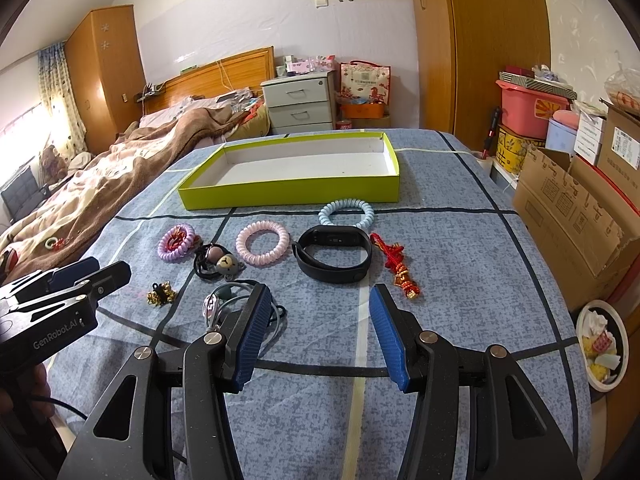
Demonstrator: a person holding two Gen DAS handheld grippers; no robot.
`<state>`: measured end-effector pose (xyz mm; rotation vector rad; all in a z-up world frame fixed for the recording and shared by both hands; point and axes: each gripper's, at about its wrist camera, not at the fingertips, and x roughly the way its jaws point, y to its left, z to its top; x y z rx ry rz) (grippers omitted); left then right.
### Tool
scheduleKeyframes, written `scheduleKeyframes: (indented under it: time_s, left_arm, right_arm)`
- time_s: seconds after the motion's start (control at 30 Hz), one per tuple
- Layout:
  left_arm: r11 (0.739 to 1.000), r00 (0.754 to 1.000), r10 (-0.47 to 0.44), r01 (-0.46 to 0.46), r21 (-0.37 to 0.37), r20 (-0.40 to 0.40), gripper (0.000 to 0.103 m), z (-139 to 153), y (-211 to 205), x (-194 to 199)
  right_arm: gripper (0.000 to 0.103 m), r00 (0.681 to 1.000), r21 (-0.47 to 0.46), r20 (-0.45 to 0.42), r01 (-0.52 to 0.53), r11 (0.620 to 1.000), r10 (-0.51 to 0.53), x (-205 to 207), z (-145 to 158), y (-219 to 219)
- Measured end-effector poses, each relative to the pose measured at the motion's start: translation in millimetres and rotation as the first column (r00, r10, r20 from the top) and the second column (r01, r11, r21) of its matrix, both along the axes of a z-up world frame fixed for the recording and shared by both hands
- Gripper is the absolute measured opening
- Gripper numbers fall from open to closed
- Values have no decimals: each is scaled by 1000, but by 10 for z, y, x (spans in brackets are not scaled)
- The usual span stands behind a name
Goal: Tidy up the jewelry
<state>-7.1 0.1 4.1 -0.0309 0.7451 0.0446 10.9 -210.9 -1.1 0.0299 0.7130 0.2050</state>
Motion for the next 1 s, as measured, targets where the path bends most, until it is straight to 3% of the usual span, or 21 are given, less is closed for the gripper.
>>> scheduleKeyframes:
  time_s: [0.83, 1.0]
  left_arm:
    - [1000, 1000, -6, 6, -12, -8, 54, -25, 19, 21]
    - [995, 999, -44, 42, -92, -22, 54, -76, 129, 28]
  right_arm:
    - [52, 1000, 2, -10, -3, 1000, 3, -11, -7, -6]
    - [52, 998, 27, -37, -45, 999, 46, 40, -86, 30]
